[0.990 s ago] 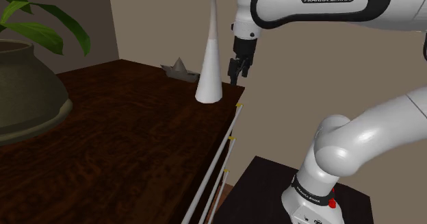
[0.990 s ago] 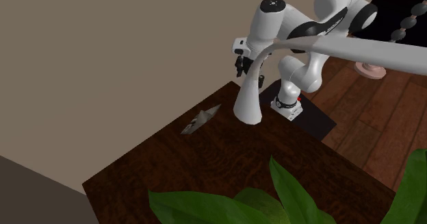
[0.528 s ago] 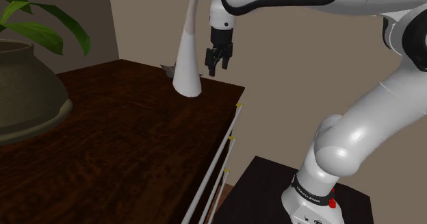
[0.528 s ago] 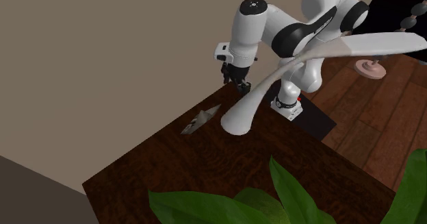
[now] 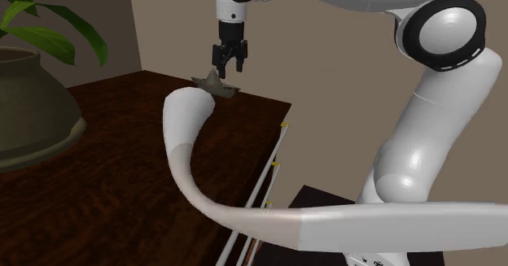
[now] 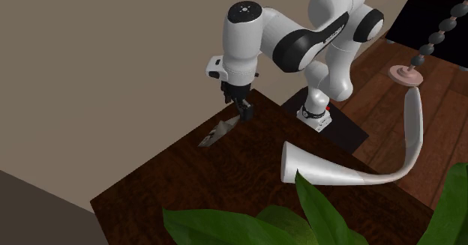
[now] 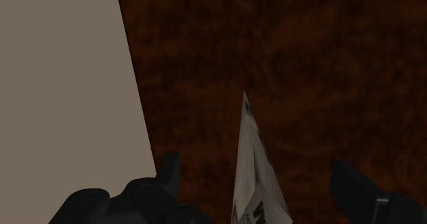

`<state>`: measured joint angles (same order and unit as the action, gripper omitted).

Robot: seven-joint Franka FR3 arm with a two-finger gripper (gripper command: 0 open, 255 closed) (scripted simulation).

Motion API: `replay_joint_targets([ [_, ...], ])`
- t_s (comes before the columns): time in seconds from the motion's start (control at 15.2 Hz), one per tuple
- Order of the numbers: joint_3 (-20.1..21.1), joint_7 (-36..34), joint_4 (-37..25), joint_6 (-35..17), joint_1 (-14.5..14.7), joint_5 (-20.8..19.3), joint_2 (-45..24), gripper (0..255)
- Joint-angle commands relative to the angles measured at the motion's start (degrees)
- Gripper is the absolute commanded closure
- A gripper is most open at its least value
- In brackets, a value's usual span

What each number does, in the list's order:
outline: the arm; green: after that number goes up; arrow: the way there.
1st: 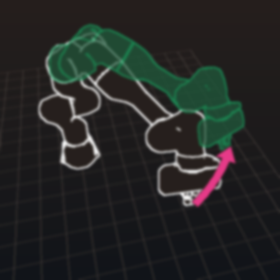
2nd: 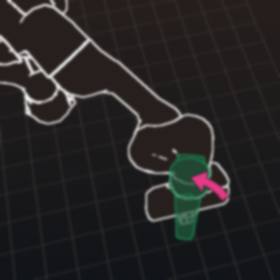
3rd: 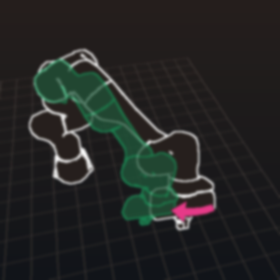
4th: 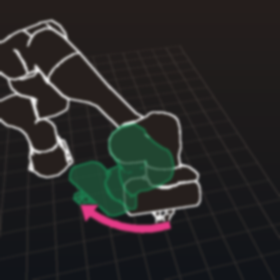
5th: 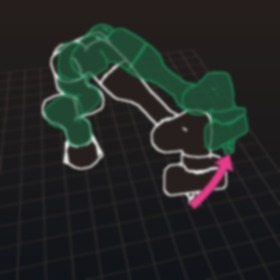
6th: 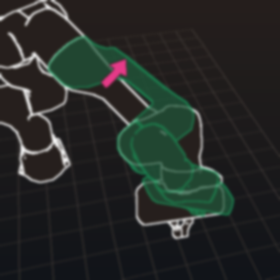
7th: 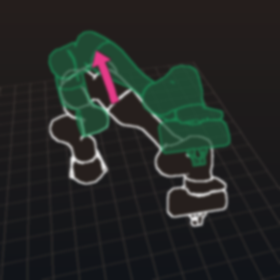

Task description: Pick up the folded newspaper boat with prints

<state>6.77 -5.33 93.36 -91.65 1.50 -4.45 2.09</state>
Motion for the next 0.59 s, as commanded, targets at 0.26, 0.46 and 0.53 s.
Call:
replay_joint_targets([
  [0.26,0.50,-0.86,-5.53,-0.04,0.49,-0.23,-5.78,0],
  [0.46,0.46,-0.97,-2.54,-2.51,0.43,-0.17,-5.26,0],
  [0.53,0.44,-1.04,-1.06,-3.79,0.41,-0.15,-5.05,0],
])
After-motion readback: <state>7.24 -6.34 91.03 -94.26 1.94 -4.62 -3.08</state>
